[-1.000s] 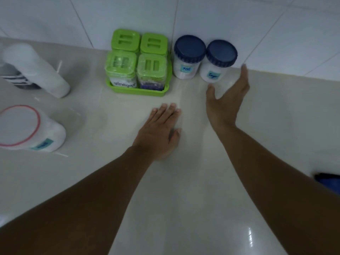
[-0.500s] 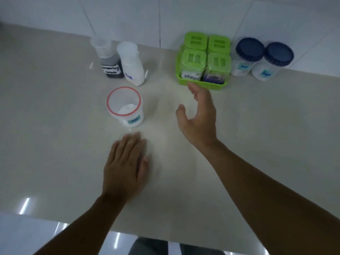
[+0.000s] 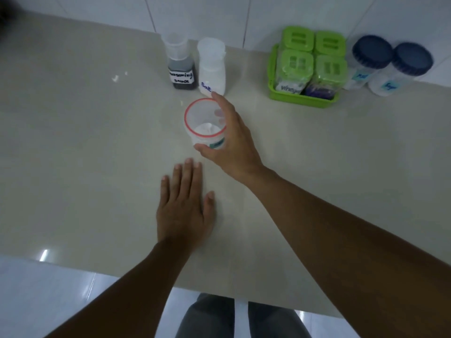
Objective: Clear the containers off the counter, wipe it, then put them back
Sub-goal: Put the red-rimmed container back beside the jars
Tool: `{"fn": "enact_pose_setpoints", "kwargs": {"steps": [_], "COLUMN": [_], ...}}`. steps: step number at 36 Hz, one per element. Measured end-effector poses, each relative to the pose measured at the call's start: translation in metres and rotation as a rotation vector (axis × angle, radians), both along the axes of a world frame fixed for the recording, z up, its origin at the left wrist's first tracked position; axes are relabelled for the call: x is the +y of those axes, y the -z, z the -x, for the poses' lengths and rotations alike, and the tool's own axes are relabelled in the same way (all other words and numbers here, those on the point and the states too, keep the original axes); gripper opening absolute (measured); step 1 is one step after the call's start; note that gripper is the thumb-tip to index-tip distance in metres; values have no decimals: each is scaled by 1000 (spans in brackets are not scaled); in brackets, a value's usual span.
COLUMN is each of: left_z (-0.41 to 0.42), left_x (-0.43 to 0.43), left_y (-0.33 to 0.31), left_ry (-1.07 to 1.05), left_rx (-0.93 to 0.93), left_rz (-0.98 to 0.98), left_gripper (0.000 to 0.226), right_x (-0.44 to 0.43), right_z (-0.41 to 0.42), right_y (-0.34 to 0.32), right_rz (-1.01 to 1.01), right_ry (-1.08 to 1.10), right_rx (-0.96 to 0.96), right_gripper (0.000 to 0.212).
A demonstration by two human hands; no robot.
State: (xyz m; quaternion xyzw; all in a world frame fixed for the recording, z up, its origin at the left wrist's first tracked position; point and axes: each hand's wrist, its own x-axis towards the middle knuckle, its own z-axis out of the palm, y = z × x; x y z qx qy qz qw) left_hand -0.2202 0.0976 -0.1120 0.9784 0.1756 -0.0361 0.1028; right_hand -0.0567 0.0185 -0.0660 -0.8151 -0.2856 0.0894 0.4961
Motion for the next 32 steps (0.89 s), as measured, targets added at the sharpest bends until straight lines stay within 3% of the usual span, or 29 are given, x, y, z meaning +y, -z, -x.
{"fn": "enact_pose_setpoints", "kwargs": {"steps": [11, 21, 32], "left_z": [-15, -118, -238], "left_x": [-8, -101, -216], "left_y": [-11, -21, -18], "left_ry": [30, 295, 492], "left_rx": [-24, -77, -94], "left_rz": [28, 82, 131], "left_gripper": [71, 67, 75], "right_x": [-68, -200, -331], "right_z": [-26, -68, -120], "right_y": [-15, -21, -15], "right_rz": [-75, -92, -46], "right_ry": [309, 708, 865], "right_rx": [-31, -40, -47], "right_gripper": [102, 99, 102]}}
